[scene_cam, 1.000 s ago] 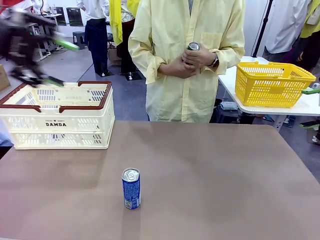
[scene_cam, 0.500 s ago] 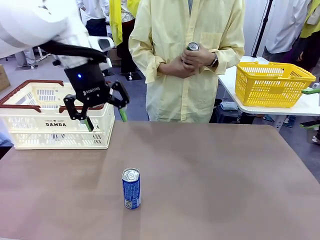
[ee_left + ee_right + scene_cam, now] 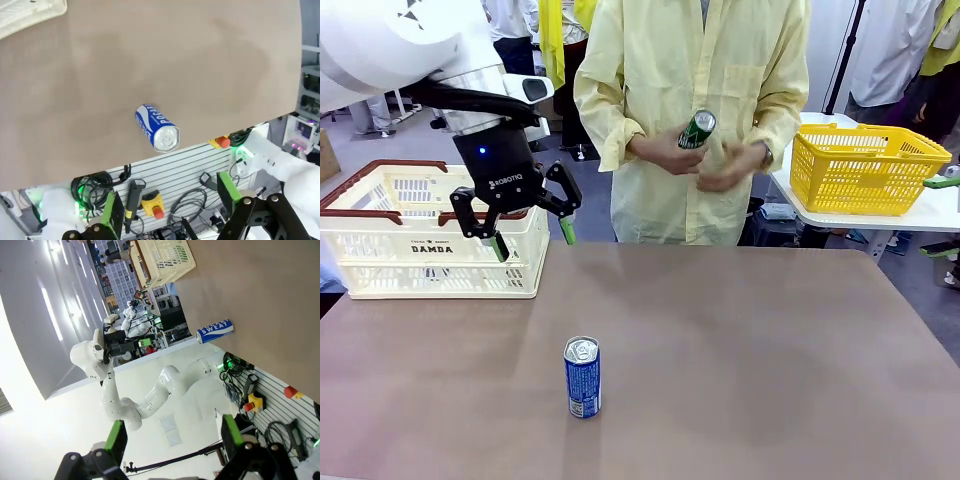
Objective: Place the drinks into the Shopping basket.
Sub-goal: Pick up one drink and place it into the Shopping basket.
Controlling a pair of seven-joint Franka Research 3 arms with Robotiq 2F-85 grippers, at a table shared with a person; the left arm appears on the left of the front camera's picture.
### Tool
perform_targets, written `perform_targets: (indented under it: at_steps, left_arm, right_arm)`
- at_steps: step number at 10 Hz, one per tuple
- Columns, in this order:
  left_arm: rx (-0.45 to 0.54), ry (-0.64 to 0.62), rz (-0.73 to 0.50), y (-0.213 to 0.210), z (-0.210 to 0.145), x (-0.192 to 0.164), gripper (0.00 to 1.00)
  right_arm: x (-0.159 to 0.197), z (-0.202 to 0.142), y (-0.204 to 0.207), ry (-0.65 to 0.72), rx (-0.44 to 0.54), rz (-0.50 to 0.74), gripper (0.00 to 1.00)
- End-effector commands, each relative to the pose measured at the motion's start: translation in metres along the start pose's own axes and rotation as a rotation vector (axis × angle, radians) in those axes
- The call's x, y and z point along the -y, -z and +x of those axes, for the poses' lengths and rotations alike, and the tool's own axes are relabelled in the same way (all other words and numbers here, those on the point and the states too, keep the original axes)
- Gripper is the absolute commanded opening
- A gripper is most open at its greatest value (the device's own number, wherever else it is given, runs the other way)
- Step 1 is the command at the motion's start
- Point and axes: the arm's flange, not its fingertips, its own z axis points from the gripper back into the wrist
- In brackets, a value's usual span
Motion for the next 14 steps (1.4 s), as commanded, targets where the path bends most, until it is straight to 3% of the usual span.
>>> perform_targets:
  at_steps: [1,4,6,7,8,9,10,12,14]
  left_arm:
    - [-0.004,0.007,0.010,0.003,-0.002,0.003,1.00]
    - [0.173,-0.028,0.158,0.060,-0.044,0.024,1.00]
    - [0.215,0.000,0.184,0.080,-0.064,0.017,1.00]
    - [0.220,-0.050,0.156,0.057,-0.071,-0.008,1.00]
    - [0.201,-0.026,0.046,0.014,-0.084,-0.049,1.00]
    - [0.216,-0.065,-0.056,-0.032,-0.102,-0.107,1.00]
    - [0.195,-0.008,-0.163,-0.054,-0.121,-0.157,1.00]
    - [0.195,-0.016,-0.299,-0.057,-0.152,-0.238,1.00]
    - [0.229,0.046,-0.474,-0.039,-0.185,-0.294,1.00]
  right_arm:
    - [-0.003,-0.002,-0.002,0.004,-0.005,-0.005,1.00]
    - [-0.003,-0.002,-0.002,0.004,-0.005,-0.005,1.00]
    - [-0.003,-0.002,-0.002,0.004,-0.005,-0.005,1.00]
    - [-0.003,-0.002,-0.002,0.004,-0.005,-0.005,1.00]
    - [-0.003,-0.002,-0.002,0.004,-0.005,-0.005,1.00]
    - [-0.003,-0.002,-0.002,0.004,-0.005,-0.005,1.00]
    - [-0.003,-0.002,-0.002,0.004,-0.005,-0.005,1.00]
    - [-0.003,-0.002,-0.002,0.004,-0.005,-0.005,1.00]
    - [-0.003,-0.002,-0.002,0.004,-0.005,-0.005,1.00]
